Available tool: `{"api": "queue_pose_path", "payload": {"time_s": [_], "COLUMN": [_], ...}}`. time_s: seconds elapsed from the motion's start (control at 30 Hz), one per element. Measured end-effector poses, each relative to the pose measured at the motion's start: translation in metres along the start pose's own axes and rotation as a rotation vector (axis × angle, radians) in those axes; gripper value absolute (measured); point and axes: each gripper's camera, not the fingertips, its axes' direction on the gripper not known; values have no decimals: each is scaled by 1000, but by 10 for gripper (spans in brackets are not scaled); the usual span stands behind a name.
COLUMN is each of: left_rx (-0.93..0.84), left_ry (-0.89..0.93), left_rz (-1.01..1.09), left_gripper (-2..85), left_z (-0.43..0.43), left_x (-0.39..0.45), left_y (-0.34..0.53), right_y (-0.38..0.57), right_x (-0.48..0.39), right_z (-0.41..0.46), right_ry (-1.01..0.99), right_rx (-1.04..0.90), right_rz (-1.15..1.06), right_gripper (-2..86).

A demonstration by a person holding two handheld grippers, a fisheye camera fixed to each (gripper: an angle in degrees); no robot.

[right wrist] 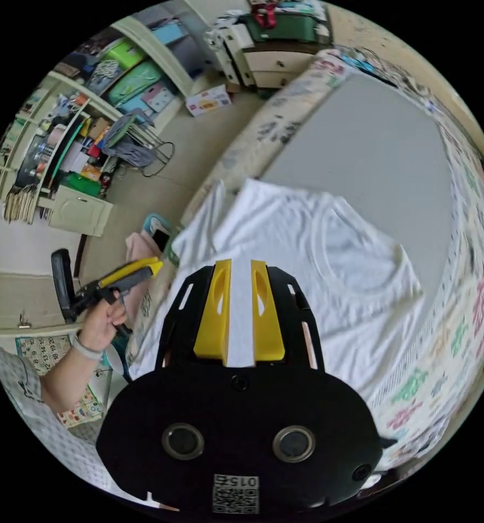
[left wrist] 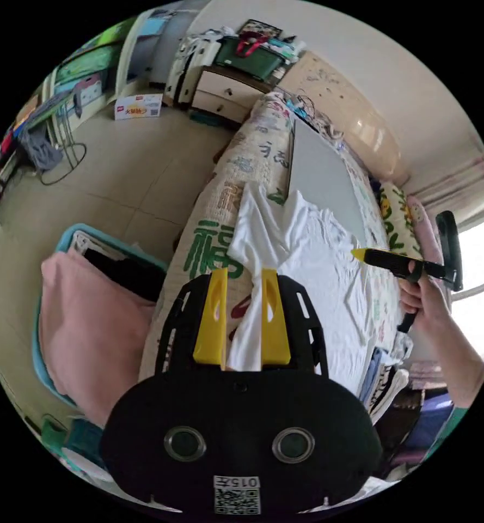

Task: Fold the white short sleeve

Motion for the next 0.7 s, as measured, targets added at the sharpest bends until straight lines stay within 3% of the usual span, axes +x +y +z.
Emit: {"api": "queue_pose_path", "payload": {"time_s": [0.13,0.27,0.4,0.5,0.7], "left_rx": [32,33,59,80,101], "left_ry": [178,186,255,274,186], "left_rz": [-254,-376,-417,-417,-297], "left_gripper": [87,53,10,0,-4], "left_z": [22,41,38,31,11], "left_x": [-76,-129,-172,-194,-197], "left_y": [-5,-1,10,15,17], "right_y": [-89,-159,-182,-185,-184], "right_x": [-40,-62,-75,-82,-81], "right_z": [19,65,91,87,49], "right_ry": [64,129,212,277,59], "right_rx": [38,-161,-279,-264,-192], "right_rz": [-130,-195,-245,-269,-271], "right_gripper": [73,100,73,25,-9]}}
